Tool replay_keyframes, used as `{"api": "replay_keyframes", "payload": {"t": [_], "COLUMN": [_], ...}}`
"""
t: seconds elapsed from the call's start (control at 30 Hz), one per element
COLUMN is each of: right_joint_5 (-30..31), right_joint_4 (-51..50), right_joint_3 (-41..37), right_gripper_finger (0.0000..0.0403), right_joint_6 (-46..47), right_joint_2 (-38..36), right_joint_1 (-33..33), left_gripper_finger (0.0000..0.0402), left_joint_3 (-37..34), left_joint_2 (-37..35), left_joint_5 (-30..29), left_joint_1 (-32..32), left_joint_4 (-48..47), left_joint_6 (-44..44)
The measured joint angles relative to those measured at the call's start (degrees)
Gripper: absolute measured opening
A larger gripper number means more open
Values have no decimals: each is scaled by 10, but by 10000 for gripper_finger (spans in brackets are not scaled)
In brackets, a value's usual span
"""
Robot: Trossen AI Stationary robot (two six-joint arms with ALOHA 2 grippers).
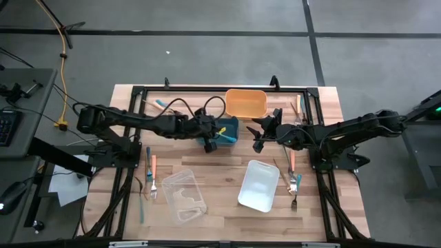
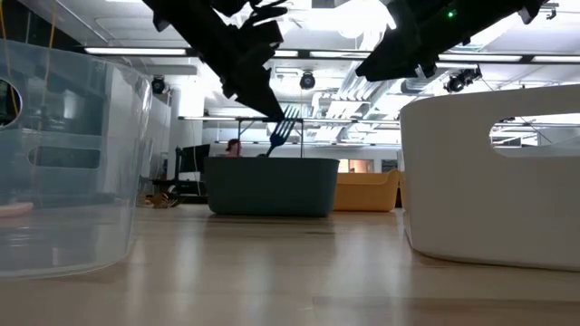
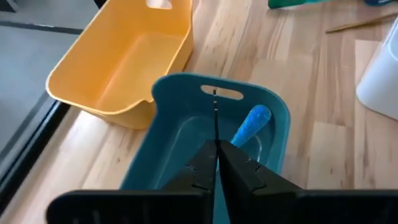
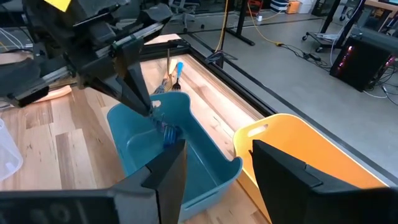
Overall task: Sort silverware by color (type)
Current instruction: Put the blue fork into the blue bin
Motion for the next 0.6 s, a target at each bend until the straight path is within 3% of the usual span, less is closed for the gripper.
{"api": "replay_keyframes", "payload": {"t": [0.3,0.43,0.6], "right_joint_5": [0,0,0], "right_joint_4": [-1,-11,-15], "right_joint_3": [0,0,0], "right_gripper_finger": [177,177,177], "right_joint_6": [0,0,-2], "right_joint_2": [0,0,0], "right_joint_1": [0,0,0], "left_gripper_finger": [116,152,169], "left_joint_3": [-1,-1,-81], "left_joint_2": [-33,-82,-172], "left_joint_5": [-7,-6,22], "left_joint_1": [0,0,-9], "left_joint_4": [13,1,85], "left_joint_6": [31,30,19]}}
